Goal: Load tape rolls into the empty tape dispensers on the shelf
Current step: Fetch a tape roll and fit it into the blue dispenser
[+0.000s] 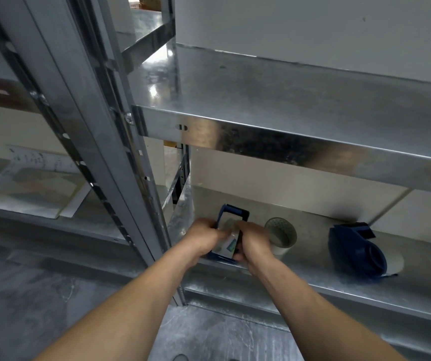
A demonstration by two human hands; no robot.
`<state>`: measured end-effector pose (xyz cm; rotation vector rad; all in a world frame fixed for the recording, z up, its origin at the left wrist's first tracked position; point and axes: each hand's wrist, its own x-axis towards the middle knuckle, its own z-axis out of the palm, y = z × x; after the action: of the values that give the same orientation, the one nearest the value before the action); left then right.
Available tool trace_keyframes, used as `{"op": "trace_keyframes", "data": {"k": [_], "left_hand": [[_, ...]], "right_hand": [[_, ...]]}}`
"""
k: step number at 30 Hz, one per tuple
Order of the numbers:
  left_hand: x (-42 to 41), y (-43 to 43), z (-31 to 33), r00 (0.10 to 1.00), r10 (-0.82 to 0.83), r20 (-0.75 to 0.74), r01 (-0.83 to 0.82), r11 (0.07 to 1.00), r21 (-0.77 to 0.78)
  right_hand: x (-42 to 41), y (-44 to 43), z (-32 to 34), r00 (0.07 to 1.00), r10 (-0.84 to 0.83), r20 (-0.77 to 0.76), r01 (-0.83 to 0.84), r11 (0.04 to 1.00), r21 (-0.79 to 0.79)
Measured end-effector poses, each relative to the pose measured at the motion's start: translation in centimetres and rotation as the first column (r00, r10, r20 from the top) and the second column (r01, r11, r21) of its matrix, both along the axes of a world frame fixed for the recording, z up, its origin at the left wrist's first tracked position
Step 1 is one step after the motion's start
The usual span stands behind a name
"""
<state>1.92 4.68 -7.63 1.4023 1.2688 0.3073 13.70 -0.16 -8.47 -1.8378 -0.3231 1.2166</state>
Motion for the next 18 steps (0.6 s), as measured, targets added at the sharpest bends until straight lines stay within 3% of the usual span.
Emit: {"op": "trace_keyframes", "data": {"k": [6,12,14,18], "left_hand": [[1.1,-0.2,-0.2,0.995,0.091,-0.049,-0.090,0.996,0.018],[1.8,-0.1,0.0,0.981,0.193,-0.025,-0.193,0.981,-0.005],[1.9,-0.2,-0.3,0.976,0.215,0.018,-0.212,0.973,-0.093],[1.8,-0.4,-0.4,0.964,0.251,0.086,-0.228,0.949,-0.216]], "right_hand": [[-0.4,0.4,-0.6,0.995,-0.018,0.102,0.019,1.000,-0.012],[-0.7,0.1,-1.2,0.987,-0.136,-0.088,0.134,0.990,-0.030],[-0.5,0.2,-2.4,0.976,-0.176,-0.128,0.178,0.984,0.001],[0.9,1.1,-6.8,0.992,-0.113,0.047,0.114,0.993,-0.026]]}}
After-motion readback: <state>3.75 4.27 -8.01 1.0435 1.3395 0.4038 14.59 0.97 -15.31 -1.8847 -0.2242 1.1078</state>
